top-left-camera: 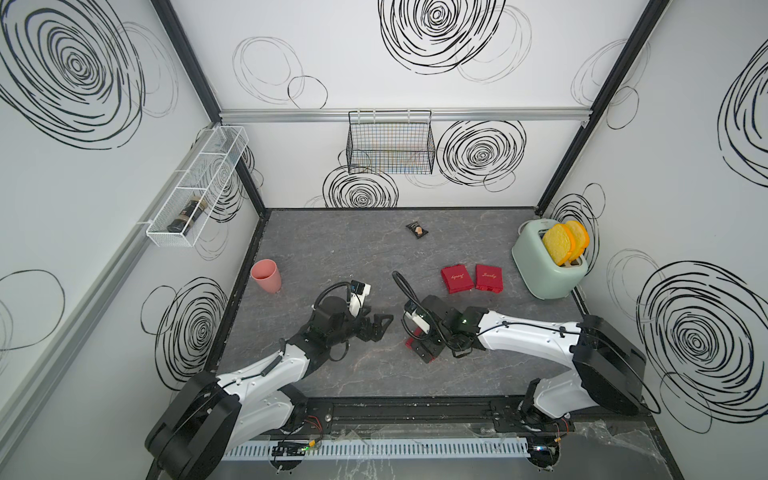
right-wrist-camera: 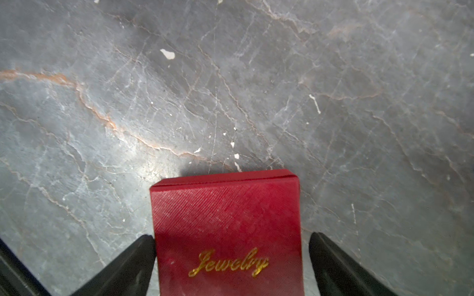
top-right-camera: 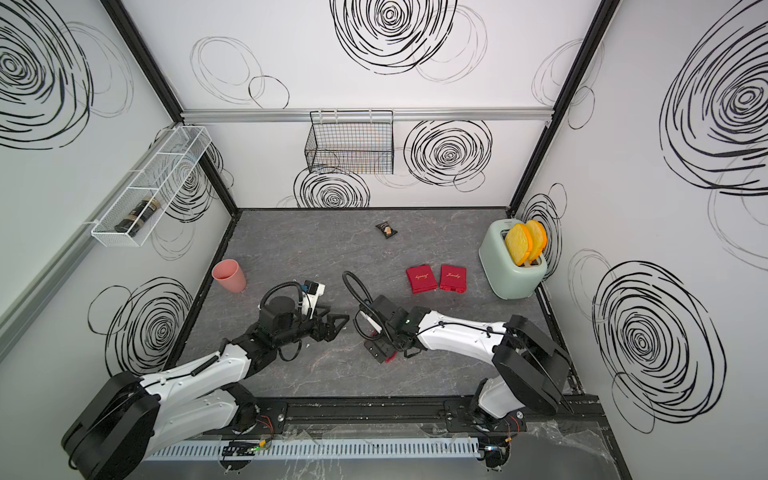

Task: Take the necklace out of the lift-off lid jewelry box
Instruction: Pick up the jewelry box from the center of the board.

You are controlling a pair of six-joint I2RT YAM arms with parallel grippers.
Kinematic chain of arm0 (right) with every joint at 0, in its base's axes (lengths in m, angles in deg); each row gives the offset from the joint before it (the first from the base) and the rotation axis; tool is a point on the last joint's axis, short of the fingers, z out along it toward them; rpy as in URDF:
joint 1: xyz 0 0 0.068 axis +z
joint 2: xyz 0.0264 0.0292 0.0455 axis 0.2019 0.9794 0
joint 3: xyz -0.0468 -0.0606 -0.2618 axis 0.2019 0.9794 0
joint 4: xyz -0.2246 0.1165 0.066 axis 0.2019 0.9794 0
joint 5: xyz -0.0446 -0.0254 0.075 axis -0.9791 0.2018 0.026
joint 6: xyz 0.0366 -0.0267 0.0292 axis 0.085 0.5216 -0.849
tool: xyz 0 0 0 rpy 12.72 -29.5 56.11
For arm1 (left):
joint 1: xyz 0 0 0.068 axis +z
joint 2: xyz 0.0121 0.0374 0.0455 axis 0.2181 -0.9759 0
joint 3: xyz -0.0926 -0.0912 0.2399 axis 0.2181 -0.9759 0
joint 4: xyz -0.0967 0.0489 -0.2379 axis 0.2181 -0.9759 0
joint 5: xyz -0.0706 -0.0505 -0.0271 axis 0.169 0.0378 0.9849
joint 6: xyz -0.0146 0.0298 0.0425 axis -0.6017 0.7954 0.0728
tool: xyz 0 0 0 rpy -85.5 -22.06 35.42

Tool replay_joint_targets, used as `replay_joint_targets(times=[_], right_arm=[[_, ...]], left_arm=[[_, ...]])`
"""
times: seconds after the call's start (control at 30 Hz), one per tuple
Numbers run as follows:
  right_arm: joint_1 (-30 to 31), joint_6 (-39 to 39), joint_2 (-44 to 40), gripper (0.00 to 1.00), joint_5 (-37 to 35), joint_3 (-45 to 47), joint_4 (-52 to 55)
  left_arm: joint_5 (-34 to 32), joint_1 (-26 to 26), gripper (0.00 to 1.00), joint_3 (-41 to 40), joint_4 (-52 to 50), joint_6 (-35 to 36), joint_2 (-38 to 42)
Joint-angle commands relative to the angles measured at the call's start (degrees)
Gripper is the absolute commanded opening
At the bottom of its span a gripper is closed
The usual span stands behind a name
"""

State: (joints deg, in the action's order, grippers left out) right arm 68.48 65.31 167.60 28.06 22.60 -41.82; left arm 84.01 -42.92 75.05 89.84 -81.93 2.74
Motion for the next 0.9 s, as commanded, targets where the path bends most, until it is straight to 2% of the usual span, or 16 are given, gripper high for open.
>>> replay_joint_targets(times=[0.0,0.53,0.87], right_arm=[[-0.33,1.40,1.02,0.97,1.53,-1.32,1.04],[-0.65,0.63,1.75,0.99,2.19,-1.51,1.29],[-1.69,-1.40,1.91,0.86,3.81,-1.63,1.92]], left_arm=[[0.55,0.43,0.94,-0.36,2.38,0.70,-0.56],[0.31,0.60,0.94,-0.76,2.03,0.73,0.07],[0.22,0.45,0.93,-1.03,2.12,0.70,0.41]])
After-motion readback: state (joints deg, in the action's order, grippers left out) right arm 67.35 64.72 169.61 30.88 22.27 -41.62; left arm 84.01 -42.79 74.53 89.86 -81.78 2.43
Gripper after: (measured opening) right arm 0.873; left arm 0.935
